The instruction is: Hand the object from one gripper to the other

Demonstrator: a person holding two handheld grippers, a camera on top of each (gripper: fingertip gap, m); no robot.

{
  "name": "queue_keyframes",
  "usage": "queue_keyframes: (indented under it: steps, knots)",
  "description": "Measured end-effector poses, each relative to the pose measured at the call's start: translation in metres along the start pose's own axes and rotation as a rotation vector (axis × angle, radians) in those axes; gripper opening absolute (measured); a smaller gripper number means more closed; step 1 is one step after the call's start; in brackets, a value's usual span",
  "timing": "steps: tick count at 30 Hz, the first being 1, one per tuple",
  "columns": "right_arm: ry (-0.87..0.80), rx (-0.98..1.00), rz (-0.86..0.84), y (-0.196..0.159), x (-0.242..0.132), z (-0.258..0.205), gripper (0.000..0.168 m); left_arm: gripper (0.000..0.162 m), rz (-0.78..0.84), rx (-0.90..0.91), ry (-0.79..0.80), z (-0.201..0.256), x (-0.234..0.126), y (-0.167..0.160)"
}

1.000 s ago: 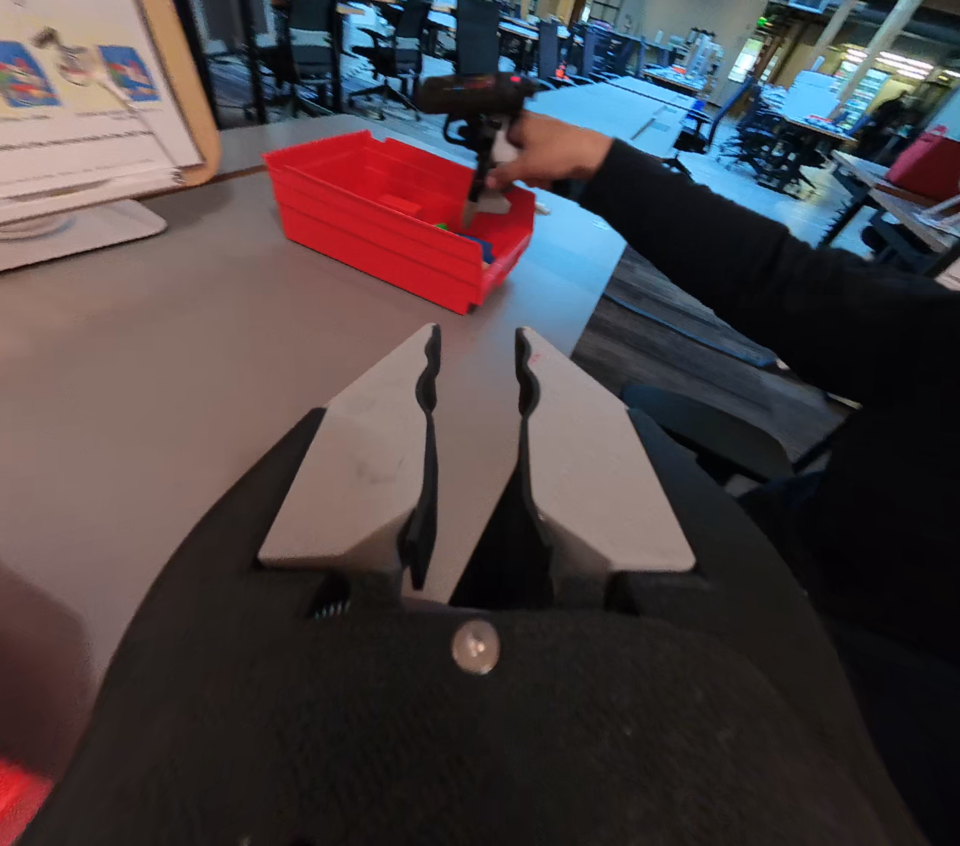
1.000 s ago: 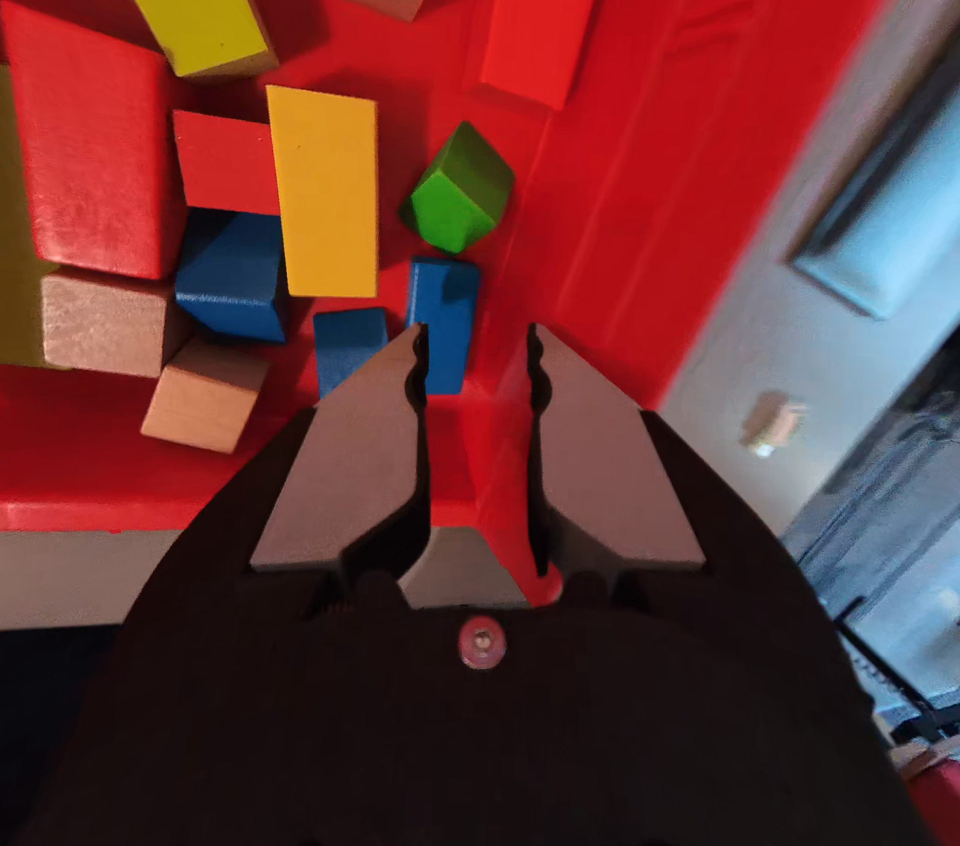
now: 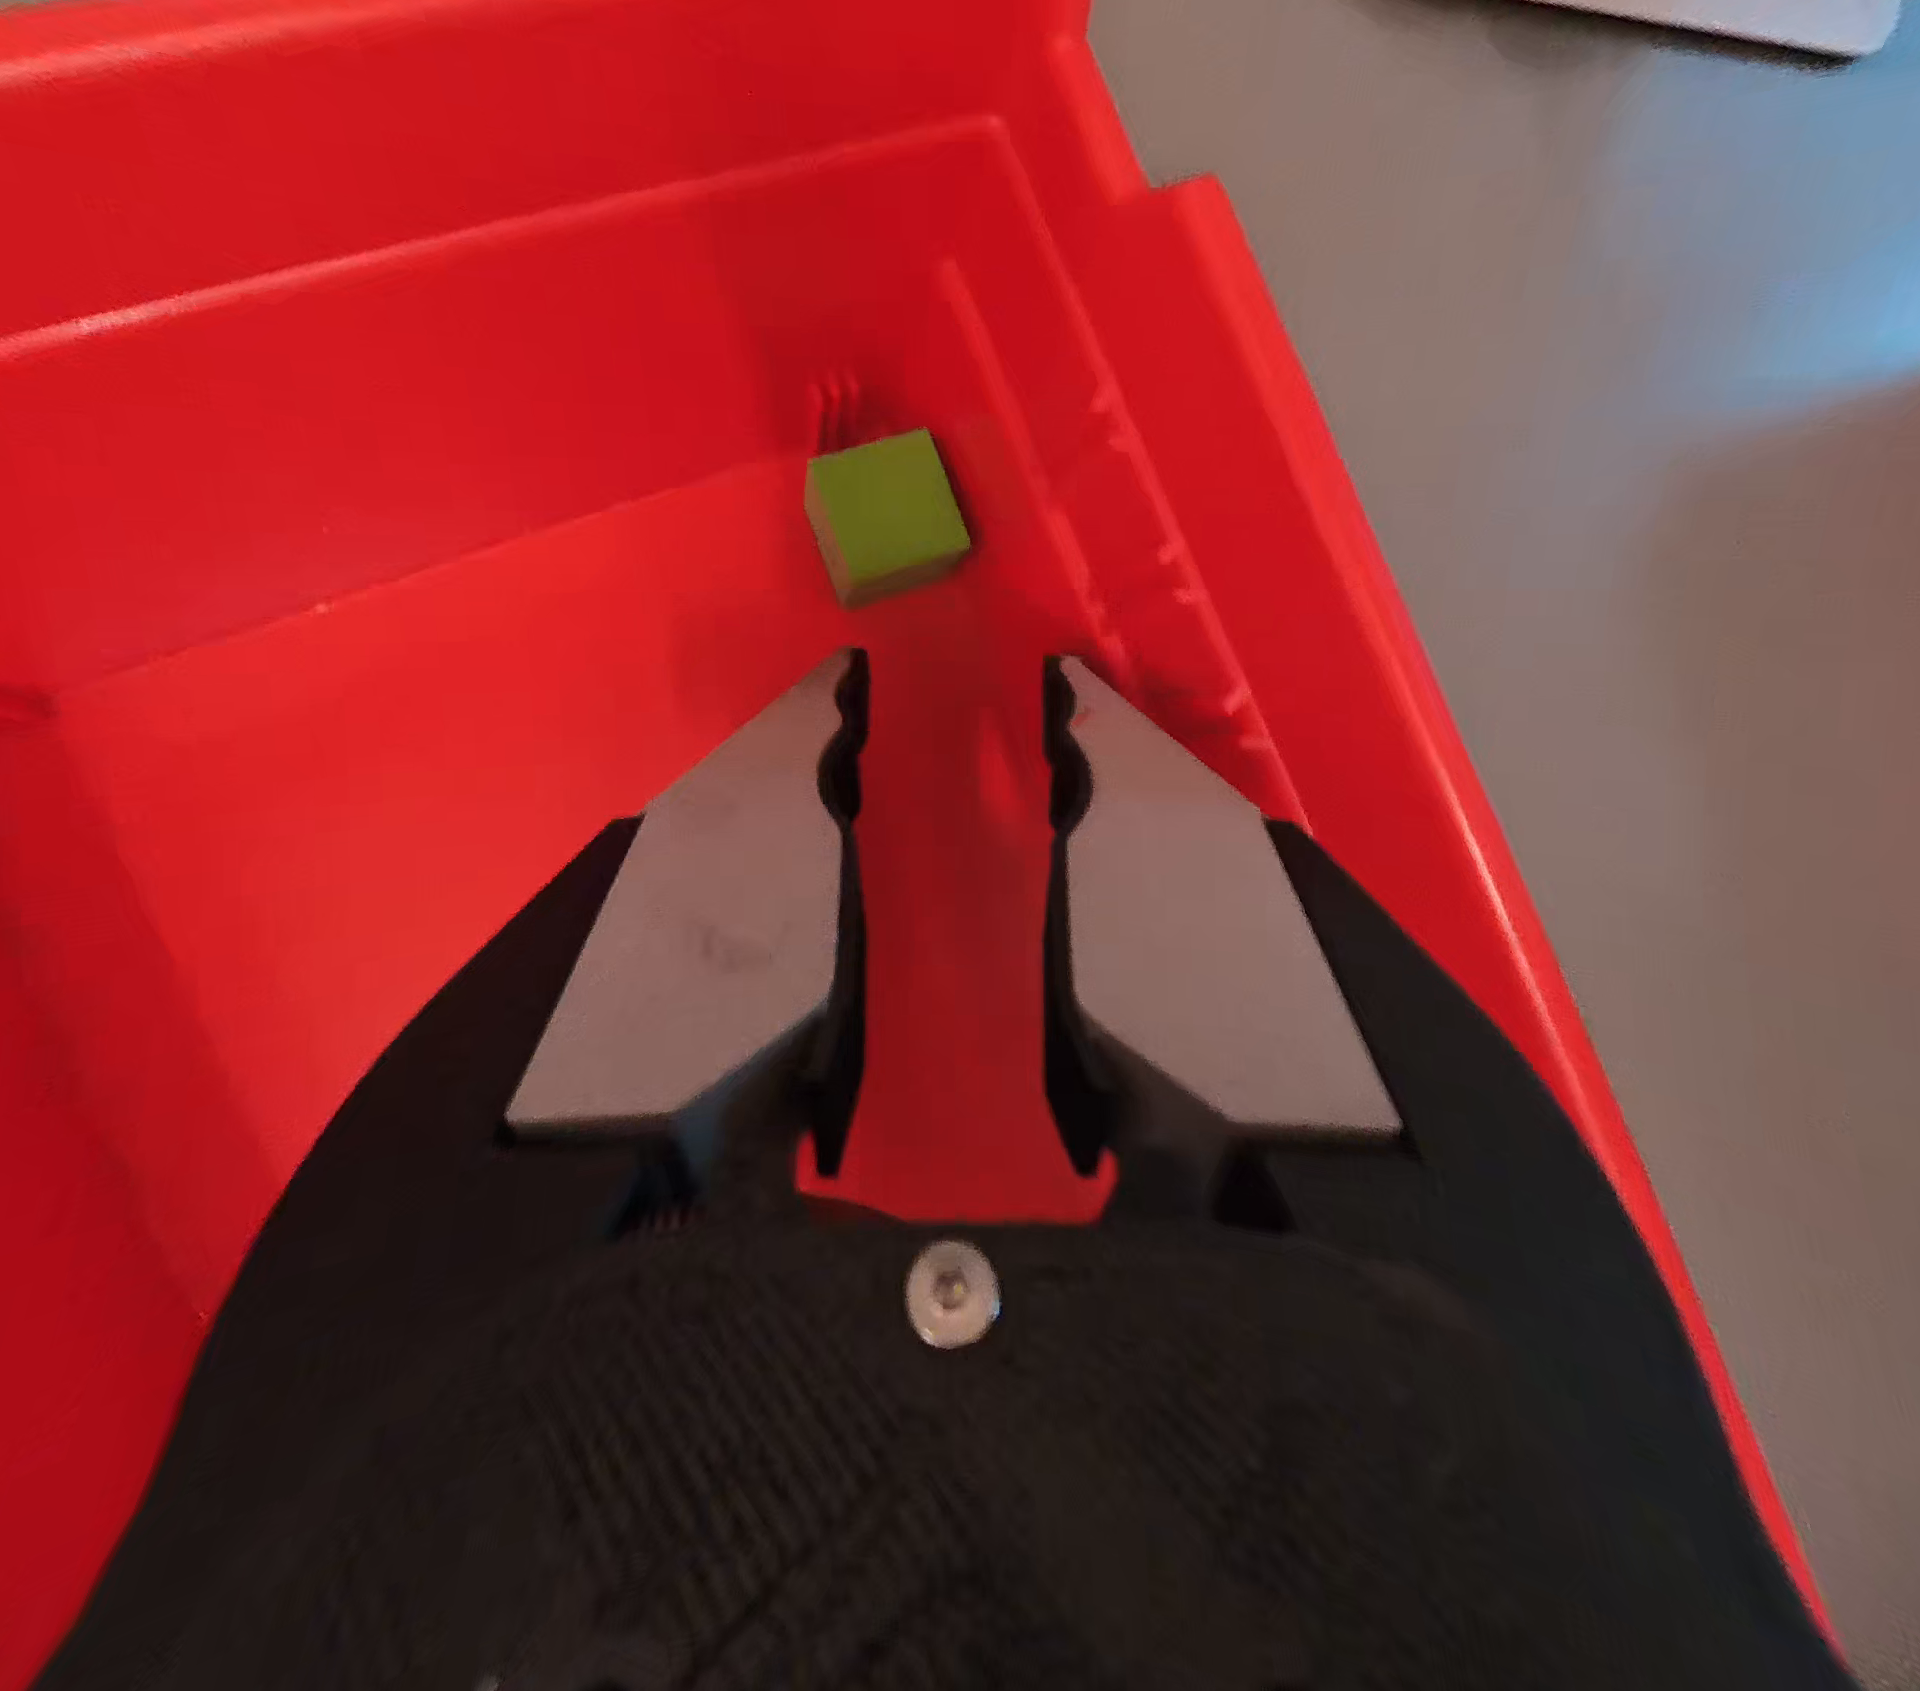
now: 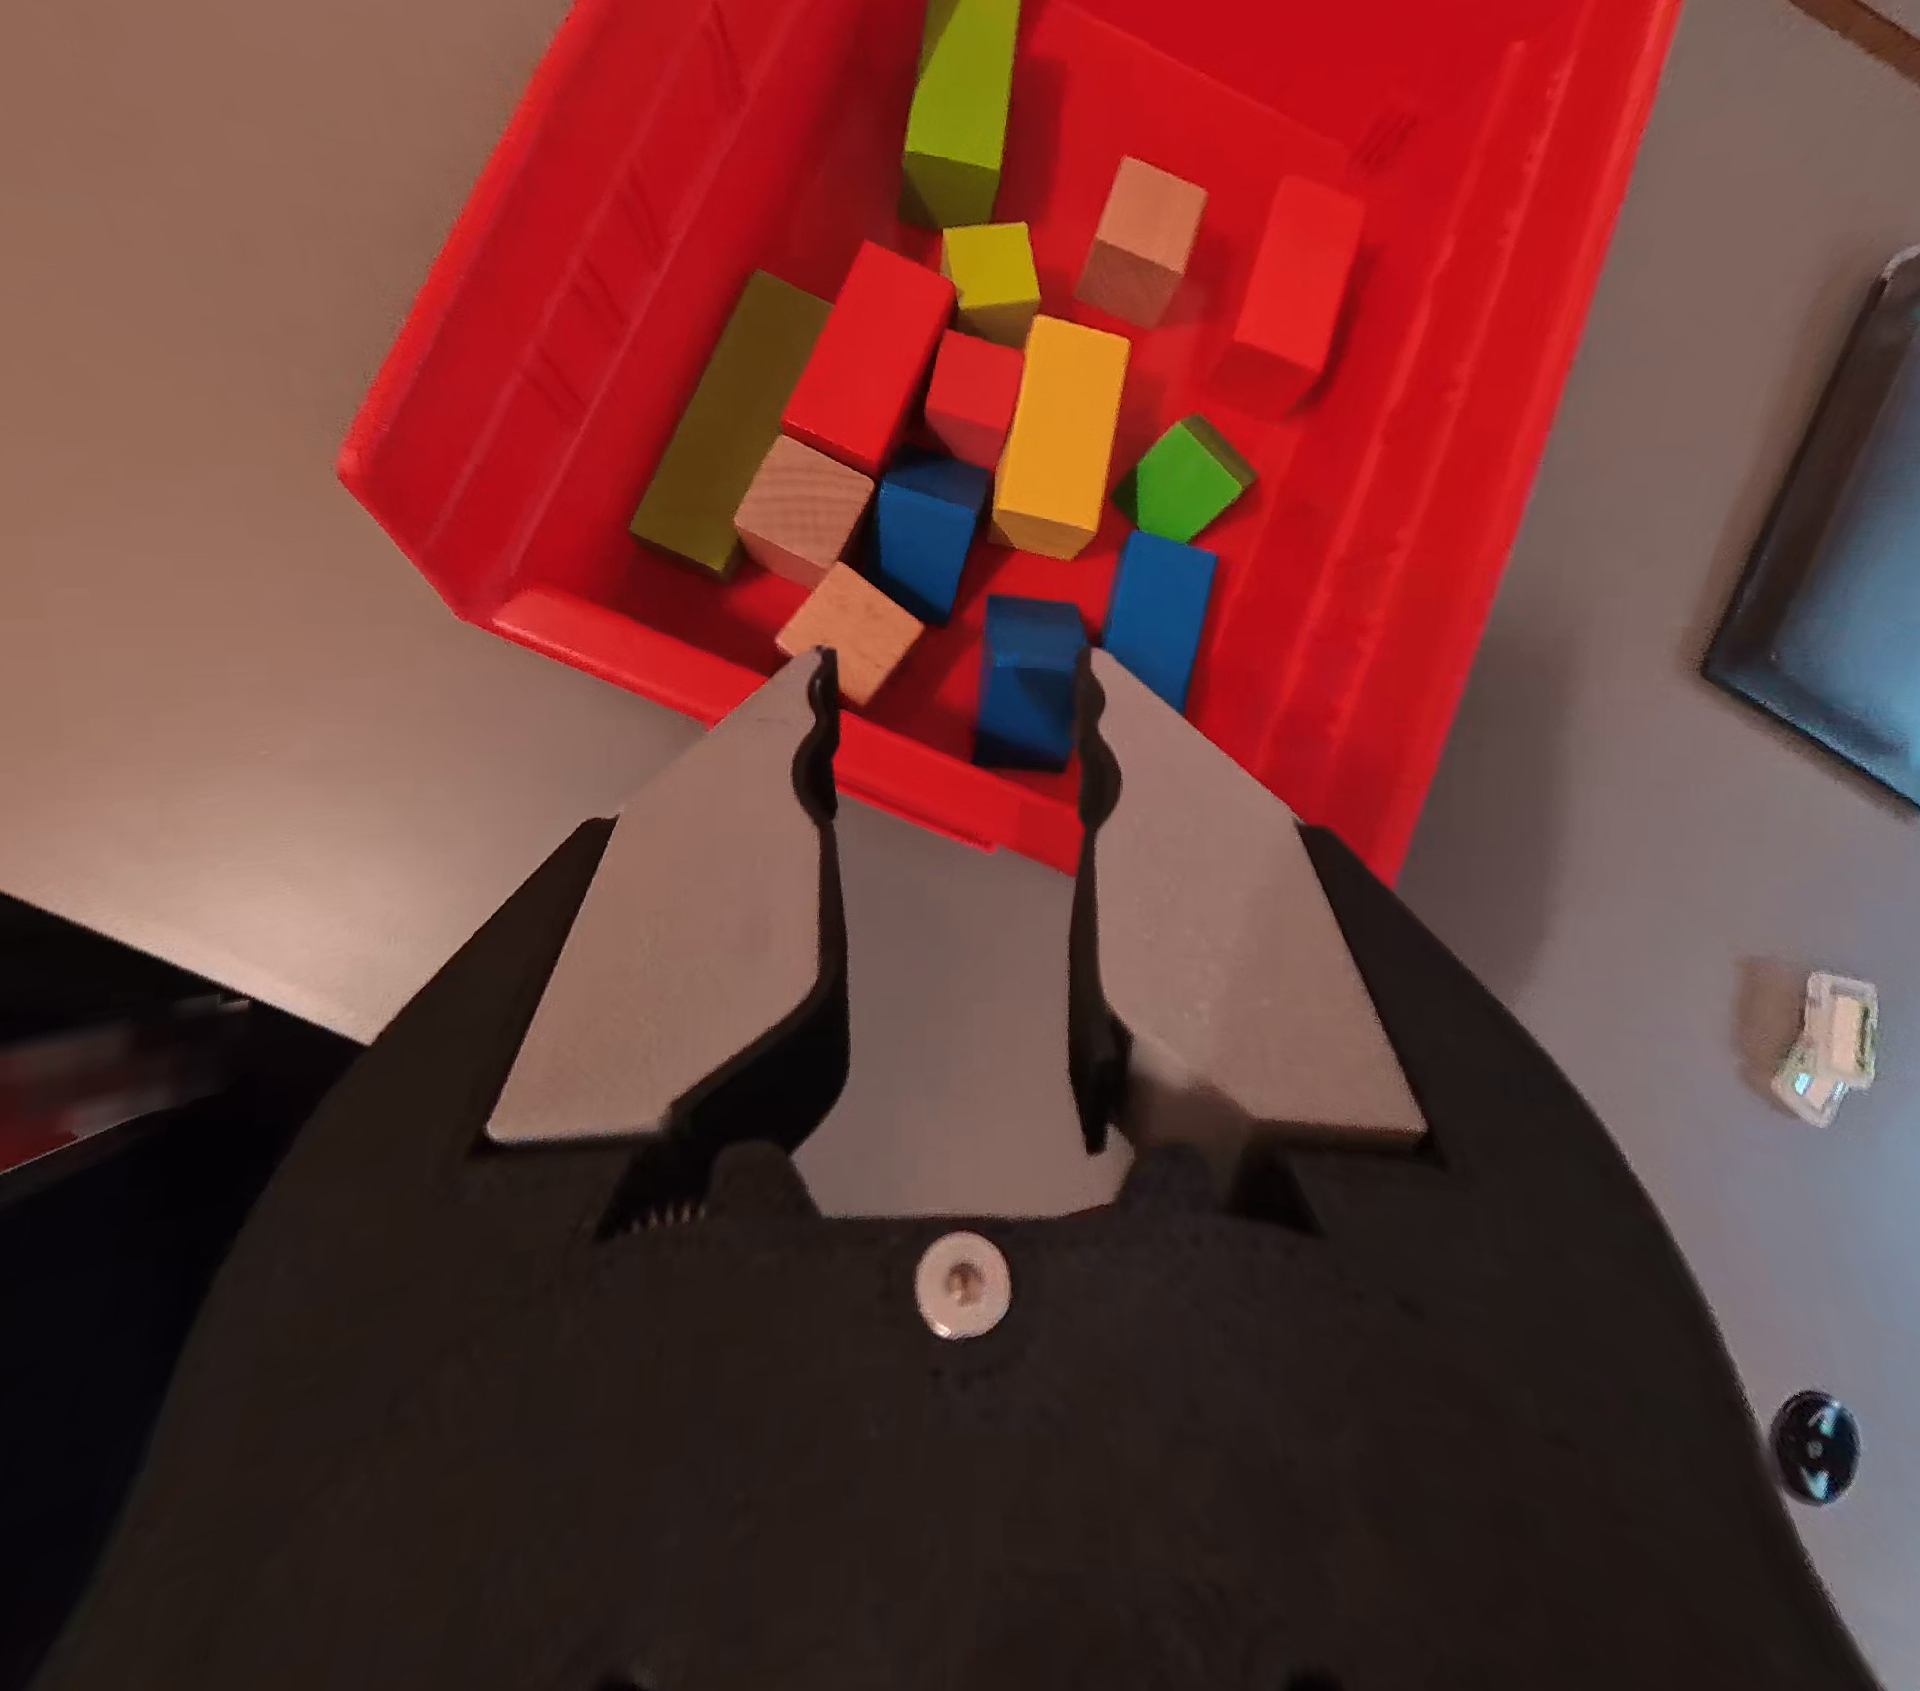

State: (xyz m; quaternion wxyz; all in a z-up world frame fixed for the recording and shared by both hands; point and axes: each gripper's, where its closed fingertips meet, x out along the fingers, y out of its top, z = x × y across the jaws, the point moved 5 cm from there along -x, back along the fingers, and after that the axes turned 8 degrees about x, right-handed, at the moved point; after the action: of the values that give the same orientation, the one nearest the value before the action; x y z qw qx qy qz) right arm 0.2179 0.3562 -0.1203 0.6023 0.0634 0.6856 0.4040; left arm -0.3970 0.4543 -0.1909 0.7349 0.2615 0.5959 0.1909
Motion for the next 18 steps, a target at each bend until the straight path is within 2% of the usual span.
queue_keyframes:
  steps: [4, 8, 13, 15, 18]
  knots:
    - [0.012, -0.042, -0.008, 0.006, 0.007, -0.011, 0.043, 0.039, 0.053, -0.009, 0.051, -0.011, 0.005, 0.013]
    - [0.029, -0.061, 0.010, 0.008, 0.007, -0.018, 0.043, 0.039, 0.099, -0.010, 0.085, -0.019, 0.014, 0.024]
    - [0.042, -0.046, 0.040, 0.001, -0.002, -0.013, 0.043, 0.039, 0.067, -0.041, 0.076, -0.022, 0.024, 0.019]
    - [0.051, -0.034, 0.040, -0.003, -0.005, -0.009, 0.043, 0.034, 0.043, -0.055, 0.063, -0.024, 0.021, 0.016]
    - [0.048, -0.034, 0.036, -0.010, -0.007, -0.005, 0.044, 0.025, -0.012, -0.016, 0.160, -0.037, 0.008, 0.012]
